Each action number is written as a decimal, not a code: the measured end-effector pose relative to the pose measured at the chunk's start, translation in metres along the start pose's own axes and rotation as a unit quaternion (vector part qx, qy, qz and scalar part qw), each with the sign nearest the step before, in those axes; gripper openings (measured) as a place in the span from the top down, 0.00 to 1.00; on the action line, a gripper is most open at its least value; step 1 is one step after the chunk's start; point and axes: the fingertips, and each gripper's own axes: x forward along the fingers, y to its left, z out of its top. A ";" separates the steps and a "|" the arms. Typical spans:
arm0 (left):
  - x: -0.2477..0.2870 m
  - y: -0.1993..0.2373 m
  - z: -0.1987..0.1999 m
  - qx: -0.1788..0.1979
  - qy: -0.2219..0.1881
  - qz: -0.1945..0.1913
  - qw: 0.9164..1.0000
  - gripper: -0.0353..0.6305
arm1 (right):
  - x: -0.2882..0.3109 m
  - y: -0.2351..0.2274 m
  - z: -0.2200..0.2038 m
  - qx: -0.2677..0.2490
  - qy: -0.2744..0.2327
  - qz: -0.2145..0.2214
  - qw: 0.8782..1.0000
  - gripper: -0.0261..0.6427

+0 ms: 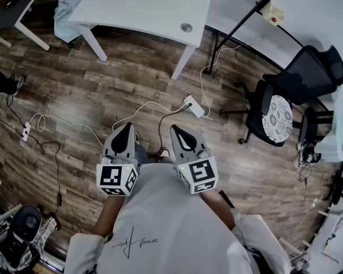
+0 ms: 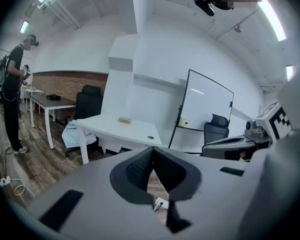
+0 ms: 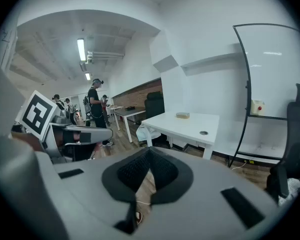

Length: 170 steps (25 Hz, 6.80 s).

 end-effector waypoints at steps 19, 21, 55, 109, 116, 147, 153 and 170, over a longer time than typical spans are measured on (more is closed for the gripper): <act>-0.011 0.142 0.047 -0.020 -0.021 0.002 1.000 0.94 | 0.086 0.022 0.067 0.014 -0.024 -0.079 0.996 0.95; -0.016 0.151 0.048 -0.024 -0.022 -0.001 0.999 0.94 | 0.090 0.027 0.066 0.010 -0.014 -0.083 0.996 0.95; 0.130 0.211 0.102 -0.051 0.016 -0.017 0.998 0.94 | 0.235 -0.053 0.106 0.027 0.035 -0.041 0.998 0.95; 0.456 0.300 0.247 0.007 0.037 -0.143 0.989 0.94 | 0.474 -0.225 0.216 0.208 0.015 -0.095 0.973 0.95; 0.481 0.317 0.257 0.017 0.046 -0.183 0.982 0.94 | 0.498 -0.234 0.225 0.238 -0.002 -0.125 0.963 0.95; 0.538 0.332 0.255 0.022 0.097 -0.229 0.968 0.94 | 0.565 -0.302 0.219 0.344 -0.066 -0.112 0.930 0.95; 0.543 0.322 0.252 0.024 0.105 -0.227 0.968 0.94 | 0.569 -0.315 0.211 0.359 -0.066 -0.106 0.925 0.94; 0.540 0.307 0.238 0.022 0.131 -0.218 0.967 0.94 | 0.587 -0.341 0.186 0.395 -0.048 -0.091 0.913 0.86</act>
